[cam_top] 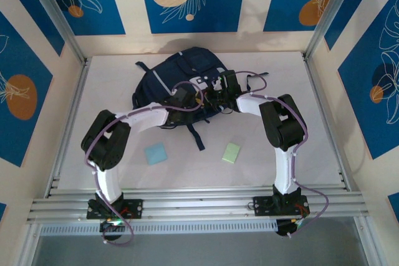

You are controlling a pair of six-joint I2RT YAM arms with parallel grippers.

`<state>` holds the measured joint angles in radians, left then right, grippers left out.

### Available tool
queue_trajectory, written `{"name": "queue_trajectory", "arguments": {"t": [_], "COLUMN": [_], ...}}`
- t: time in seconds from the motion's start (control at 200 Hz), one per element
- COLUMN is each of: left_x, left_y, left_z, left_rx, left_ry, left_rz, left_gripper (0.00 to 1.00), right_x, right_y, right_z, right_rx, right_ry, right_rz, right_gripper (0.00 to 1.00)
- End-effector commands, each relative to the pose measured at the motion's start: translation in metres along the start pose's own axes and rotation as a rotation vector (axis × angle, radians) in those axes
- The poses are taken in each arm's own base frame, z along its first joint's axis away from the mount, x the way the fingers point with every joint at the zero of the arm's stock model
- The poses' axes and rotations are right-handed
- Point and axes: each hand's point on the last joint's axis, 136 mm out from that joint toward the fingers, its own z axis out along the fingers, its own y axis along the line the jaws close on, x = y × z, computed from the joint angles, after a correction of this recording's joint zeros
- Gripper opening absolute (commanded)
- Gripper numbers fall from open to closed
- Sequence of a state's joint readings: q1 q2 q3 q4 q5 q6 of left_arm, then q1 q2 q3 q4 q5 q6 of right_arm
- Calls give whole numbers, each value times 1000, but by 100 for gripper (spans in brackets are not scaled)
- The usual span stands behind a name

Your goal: Pack books, pencil case, and school supplies into a backpack

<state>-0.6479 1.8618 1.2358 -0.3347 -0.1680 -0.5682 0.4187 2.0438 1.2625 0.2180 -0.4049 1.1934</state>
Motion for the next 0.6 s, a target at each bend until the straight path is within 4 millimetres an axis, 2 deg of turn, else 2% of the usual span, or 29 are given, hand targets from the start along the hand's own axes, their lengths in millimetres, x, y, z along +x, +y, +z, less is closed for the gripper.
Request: {"name": "queue_trajectory", "arguments": {"t": [0.0,0.16,0.275,0.395,0.595], "left_x": [-6,25,38,33,5], "left_y": [-9,10,30,63,120], "left_z": [-25,-47,-52,-53,-58], "left_rx": [120,140,146,76,-149], "left_ry": [24,189,246,241,196], "left_rz": [64,151,134,113,147], "left_gripper": [0,0,0,0,0], "right_x": [19,6,-1,-5,-10], "right_y": [2,-8,-11,-15,-18], "right_z": [-13,-20,-25,-32,-46], "right_rx": [10,38,54,71,93], "right_ry": [72,42,26,15,-8], "right_rz": [-23,-35,-46,-55,-67], "right_gripper": [0,0,0,0,0]}}
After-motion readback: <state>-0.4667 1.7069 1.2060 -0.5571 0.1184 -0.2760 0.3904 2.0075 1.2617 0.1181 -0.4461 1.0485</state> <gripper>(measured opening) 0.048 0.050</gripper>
